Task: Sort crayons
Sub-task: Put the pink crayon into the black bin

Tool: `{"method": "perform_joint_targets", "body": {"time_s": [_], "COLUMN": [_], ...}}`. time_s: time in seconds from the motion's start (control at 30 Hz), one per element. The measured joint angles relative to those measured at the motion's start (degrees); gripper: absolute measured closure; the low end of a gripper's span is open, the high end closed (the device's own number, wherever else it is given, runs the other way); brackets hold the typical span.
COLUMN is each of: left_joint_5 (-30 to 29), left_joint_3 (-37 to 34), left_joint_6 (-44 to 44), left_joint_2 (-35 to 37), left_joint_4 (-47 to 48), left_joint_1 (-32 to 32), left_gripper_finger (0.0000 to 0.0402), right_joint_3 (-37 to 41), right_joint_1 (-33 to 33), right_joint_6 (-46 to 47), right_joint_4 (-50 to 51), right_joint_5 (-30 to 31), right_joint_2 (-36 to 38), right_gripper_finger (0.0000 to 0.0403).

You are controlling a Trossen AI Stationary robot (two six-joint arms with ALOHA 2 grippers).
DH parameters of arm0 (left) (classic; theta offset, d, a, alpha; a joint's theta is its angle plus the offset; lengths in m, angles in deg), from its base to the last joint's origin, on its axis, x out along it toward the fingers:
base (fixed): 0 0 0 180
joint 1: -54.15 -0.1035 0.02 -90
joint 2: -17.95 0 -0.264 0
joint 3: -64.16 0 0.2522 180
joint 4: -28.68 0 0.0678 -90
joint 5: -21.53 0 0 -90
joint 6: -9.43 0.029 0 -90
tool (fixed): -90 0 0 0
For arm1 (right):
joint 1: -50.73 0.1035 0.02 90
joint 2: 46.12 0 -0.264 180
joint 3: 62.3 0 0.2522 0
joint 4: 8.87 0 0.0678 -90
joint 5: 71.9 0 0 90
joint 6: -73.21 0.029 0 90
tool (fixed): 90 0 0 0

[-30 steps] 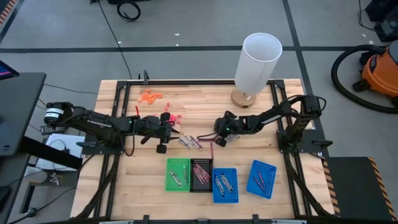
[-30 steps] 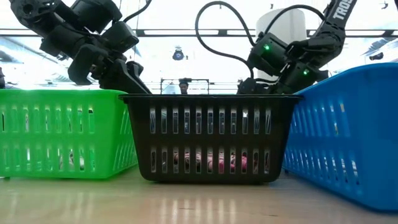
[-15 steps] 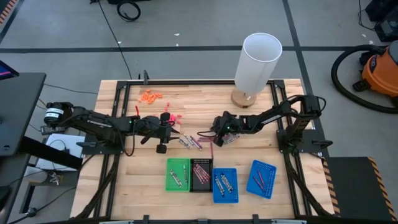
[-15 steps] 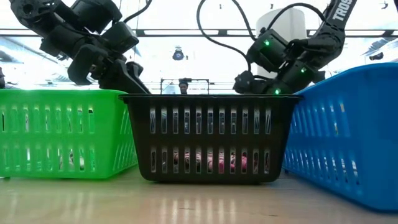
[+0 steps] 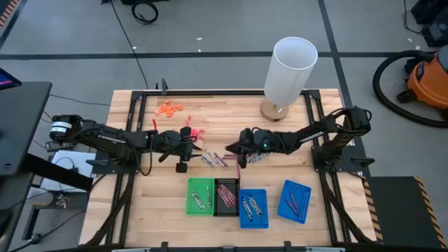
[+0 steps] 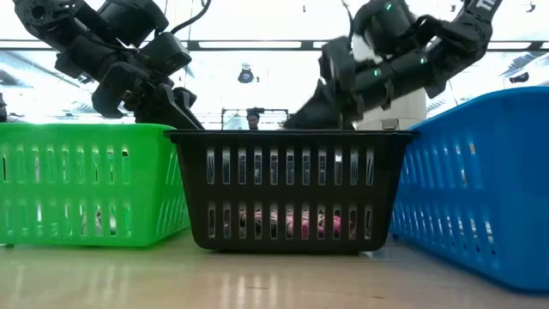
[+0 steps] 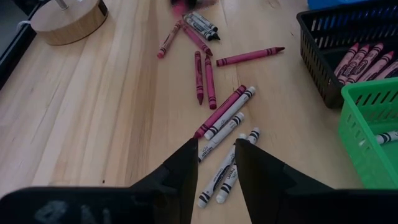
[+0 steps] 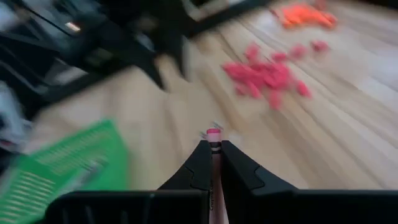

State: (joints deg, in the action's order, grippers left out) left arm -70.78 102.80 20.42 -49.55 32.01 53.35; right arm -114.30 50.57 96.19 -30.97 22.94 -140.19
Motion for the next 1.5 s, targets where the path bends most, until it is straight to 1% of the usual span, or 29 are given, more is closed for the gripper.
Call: {"method": "perform_joint_targets", "body": {"time_s": [0.17, 0.33, 0.53, 0.63, 0.73, 0.83, 0.97, 1.03, 1.1, 1.2, 1.33, 1.4, 1.5], "left_joint_5": [0.00, 0.00, 0.00, 0.00, 0.00, 0.00, 0.00, 0.00, 0.00, 0.00, 0.00, 0.00, 0.00], "left_joint_3": [0.00, 0.00, 0.00, 0.00, 0.00, 0.00, 0.00, 0.00, 0.00, 0.00, 0.00, 0.00, 0.00], "left_joint_6": [-0.48, -1.19, -1.33, -1.46, -1.54, -1.91, -2.42, -2.44, -2.46, -2.46, -2.89, -2.92, -2.94], "left_joint_2": [0.00, 0.00, -0.01, -0.01, 0.00, 0.00, -0.01, 0.00, -0.01, 0.00, 0.00, 0.00, 0.00], "left_joint_4": [-0.01, -0.04, -0.83, -1.20, -1.69, -1.40, -1.28, -1.30, -1.20, -0.99, -0.47, -0.33, -0.09], "left_joint_1": [0.00, 0.00, 0.00, 0.00, 0.00, 0.00, 0.00, 0.00, 0.00, 0.00, 0.00, 0.00, 0.00], "left_gripper_finger": [0.0285, 0.0285, 0.0285, 0.0285, 0.0285, 0.0285, 0.0285, 0.0285, 0.0285, 0.0285, 0.0285, 0.0285, 0.0285], "right_joint_3": [0.00, -0.04, -0.43, -2.57, -7.08, -12.33, -18.08, -19.86, -21.48, -21.80, -21.77, -21.79, -21.76], "right_joint_1": [4.22, 9.45, 14.59, 16.02, 16.95, 18.23, 19.47, 19.86, 20.12, 20.39, 20.41, 20.41, 20.41], "right_joint_6": [-0.04, -0.57, -1.05, -1.68, -1.60, -1.69, -0.96, -0.38, -0.15, 0.00, 0.76, 1.71, 2.01], "right_joint_4": [-6.36, -9.56, -9.90, -9.90, -6.87, 0.70, 10.61, 16.83, 20.67, 22.58, 23.78, 25.25, 26.01], "right_joint_5": [-0.02, 0.02, 4.58, 6.04, 6.01, 5.72, 4.06, 4.34, 5.28, 7.73, 8.73, 9.11, 9.10], "right_joint_2": [-0.42, -0.44, -0.47, -2.30, -6.73, -10.38, -12.80, -13.45, -13.82, -13.65, -13.67, -13.66, -13.67], "right_gripper_finger": [0.0378, 0.0378, 0.0378, 0.0378, 0.0378, 0.0378, 0.0378, 0.0378, 0.0378, 0.0378, 0.0377, 0.0369, 0.0347]}}
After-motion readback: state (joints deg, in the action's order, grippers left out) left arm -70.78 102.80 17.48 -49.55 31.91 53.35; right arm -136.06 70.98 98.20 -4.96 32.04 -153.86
